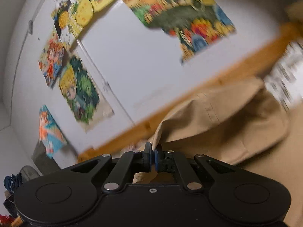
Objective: Fold large clothes
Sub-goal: 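Fold the hood end down over the jacket and open the right gripper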
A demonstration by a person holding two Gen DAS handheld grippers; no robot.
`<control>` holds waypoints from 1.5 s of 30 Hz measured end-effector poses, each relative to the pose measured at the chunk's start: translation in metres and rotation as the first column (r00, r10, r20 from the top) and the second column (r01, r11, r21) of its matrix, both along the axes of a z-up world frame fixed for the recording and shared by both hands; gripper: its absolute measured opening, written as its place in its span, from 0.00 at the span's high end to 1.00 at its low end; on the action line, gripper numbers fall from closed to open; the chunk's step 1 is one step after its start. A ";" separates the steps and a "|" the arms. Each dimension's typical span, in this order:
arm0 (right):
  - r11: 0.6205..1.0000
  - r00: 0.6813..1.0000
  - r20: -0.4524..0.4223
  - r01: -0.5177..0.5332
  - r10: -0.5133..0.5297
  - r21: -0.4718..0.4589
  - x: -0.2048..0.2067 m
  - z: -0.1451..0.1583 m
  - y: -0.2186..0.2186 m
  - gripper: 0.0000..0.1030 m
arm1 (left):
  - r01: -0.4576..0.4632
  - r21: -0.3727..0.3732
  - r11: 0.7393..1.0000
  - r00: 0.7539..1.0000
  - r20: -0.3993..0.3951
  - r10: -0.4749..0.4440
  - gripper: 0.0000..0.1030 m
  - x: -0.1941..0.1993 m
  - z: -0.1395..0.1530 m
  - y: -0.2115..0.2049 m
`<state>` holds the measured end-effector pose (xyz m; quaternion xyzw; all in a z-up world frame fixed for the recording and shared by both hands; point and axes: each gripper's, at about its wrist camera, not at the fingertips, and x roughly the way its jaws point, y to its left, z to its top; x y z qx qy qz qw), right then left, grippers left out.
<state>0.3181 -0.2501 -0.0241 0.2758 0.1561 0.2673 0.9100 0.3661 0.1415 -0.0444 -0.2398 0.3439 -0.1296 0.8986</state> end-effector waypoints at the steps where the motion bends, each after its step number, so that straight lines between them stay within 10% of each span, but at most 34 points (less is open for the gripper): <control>1: 1.000 1.000 -0.031 0.002 -0.003 -0.016 -0.011 -0.012 0.000 0.98 | 0.007 0.006 1.000 1.000 0.007 -0.007 0.06 -0.002 0.001 -0.001; 11: 0.992 0.869 -0.479 0.103 -0.127 -0.076 -0.064 -0.108 -0.027 0.80 | 0.010 0.148 0.989 1.000 0.017 -0.012 0.06 -0.006 0.011 -0.029; 15: 0.973 0.895 -0.398 0.137 -0.201 -0.185 -0.075 -0.086 -0.050 0.67 | 0.044 0.206 0.977 0.999 0.014 -0.048 0.06 -0.007 0.010 -0.048; 20: 0.844 0.966 -0.089 0.165 -0.243 -0.510 -0.037 -0.028 -0.061 0.53 | 0.090 0.280 0.956 0.996 -0.009 -0.091 0.06 -0.003 0.011 -0.075; 32: 0.588 0.987 0.006 0.099 -0.158 -0.802 0.041 -0.081 -0.017 0.55 | 0.041 0.583 0.811 0.991 -0.124 0.039 0.07 0.022 -0.026 -0.113; 40: 0.578 0.995 0.095 0.089 -0.020 -0.811 -0.019 -0.062 -0.005 0.40 | 0.001 0.402 0.916 1.000 -0.029 0.012 0.05 -0.024 -0.006 -0.100; 45: 0.606 0.993 -0.032 0.043 -0.112 -0.794 -0.009 -0.086 -0.003 0.38 | 0.061 0.562 0.825 0.980 -0.192 0.058 0.04 -0.008 -0.034 -0.130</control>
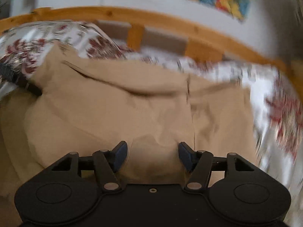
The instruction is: Fold large clothes
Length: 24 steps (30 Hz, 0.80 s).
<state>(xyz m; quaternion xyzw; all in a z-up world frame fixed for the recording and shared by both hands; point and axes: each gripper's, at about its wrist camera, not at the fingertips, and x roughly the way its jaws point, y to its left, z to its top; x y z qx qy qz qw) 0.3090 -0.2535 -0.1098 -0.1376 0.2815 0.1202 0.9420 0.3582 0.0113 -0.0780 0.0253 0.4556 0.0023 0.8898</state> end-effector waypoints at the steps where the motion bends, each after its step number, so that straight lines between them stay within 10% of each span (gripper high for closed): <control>1: 1.000 1.000 0.008 0.012 -0.012 -0.010 -0.001 0.000 0.004 0.37 | 0.004 0.021 1.000 1.000 0.010 -0.005 0.03 0.000 -0.003 -0.002; 12: 0.995 0.992 0.080 -0.101 0.100 0.006 -0.090 0.034 -0.021 0.03 | 0.051 -0.005 0.999 0.991 0.120 -0.050 0.01 -0.077 0.054 0.004; 24: 0.961 0.963 -0.114 -0.256 0.244 -0.103 -0.223 0.009 -0.027 0.01 | 0.284 0.110 0.952 0.943 0.146 -0.298 0.01 -0.208 0.052 -0.014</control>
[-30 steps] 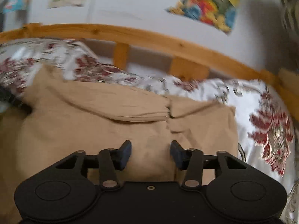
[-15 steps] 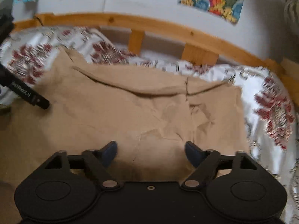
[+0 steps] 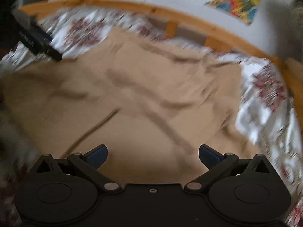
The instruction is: Fold large clothes
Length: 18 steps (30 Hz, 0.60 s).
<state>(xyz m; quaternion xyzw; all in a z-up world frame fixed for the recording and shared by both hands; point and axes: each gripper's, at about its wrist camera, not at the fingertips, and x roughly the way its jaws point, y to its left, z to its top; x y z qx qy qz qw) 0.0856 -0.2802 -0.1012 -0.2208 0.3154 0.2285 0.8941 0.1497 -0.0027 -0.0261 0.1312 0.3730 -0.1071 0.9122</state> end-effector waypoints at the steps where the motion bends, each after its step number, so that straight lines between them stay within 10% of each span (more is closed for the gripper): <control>1: 0.998 0.998 -0.024 -0.050 0.050 -0.026 -0.008 -0.003 0.006 0.01 | 0.021 0.001 1.000 1.000 -0.002 -0.021 0.01 -0.008 -0.005 0.000; 7: 0.969 0.982 -0.033 -0.190 0.187 -0.157 -0.027 -0.034 0.032 0.01 | 0.088 -0.037 0.995 0.994 -0.057 -0.090 0.01 -0.035 -0.030 -0.004; 12: 0.997 0.996 -0.047 -0.081 0.080 -0.014 -0.007 -0.036 0.029 0.01 | 0.155 -0.067 0.986 0.980 -0.119 -0.162 0.01 -0.044 -0.043 -0.016; 18: 0.997 0.988 0.138 -0.069 0.062 0.043 -0.014 -0.022 0.028 0.01 | 0.300 0.029 0.954 0.952 -0.078 -0.297 0.01 -0.066 -0.045 -0.041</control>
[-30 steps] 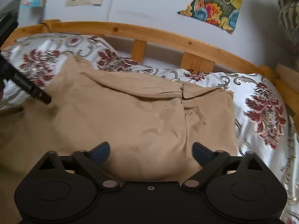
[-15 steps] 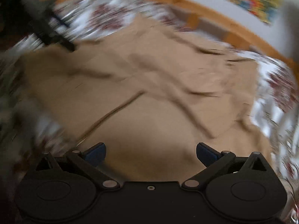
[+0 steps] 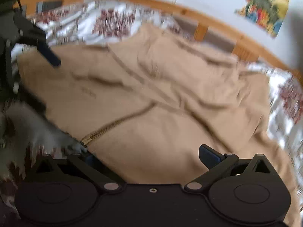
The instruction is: Fold large clothes
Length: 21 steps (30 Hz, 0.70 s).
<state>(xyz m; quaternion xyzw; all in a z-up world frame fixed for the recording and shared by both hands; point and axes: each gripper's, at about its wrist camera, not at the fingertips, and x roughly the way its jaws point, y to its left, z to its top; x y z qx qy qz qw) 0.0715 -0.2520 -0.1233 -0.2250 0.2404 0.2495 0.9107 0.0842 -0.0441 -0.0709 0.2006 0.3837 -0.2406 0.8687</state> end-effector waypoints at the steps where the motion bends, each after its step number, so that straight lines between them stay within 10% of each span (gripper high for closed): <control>1: 0.999 1.000 0.022 0.013 -0.014 0.034 0.000 0.005 -0.004 0.01 | 0.011 0.045 0.999 1.000 0.015 -0.012 0.01 -0.003 -0.002 -0.006; 7: 0.971 0.994 0.001 0.108 -0.111 0.214 0.013 0.022 -0.027 0.01 | -0.040 0.286 0.957 0.991 0.136 0.001 0.03 -0.009 -0.015 -0.016; 13: 0.968 0.989 0.027 0.140 -0.148 0.208 0.015 0.025 -0.031 0.01 | -0.244 0.285 0.927 0.969 0.099 0.225 0.18 0.013 0.002 0.024; 21: 0.990 0.996 -0.092 -0.004 -0.009 -0.140 0.003 0.009 -0.024 0.01 | -0.271 0.279 0.921 0.963 0.085 0.257 0.48 0.011 0.017 0.060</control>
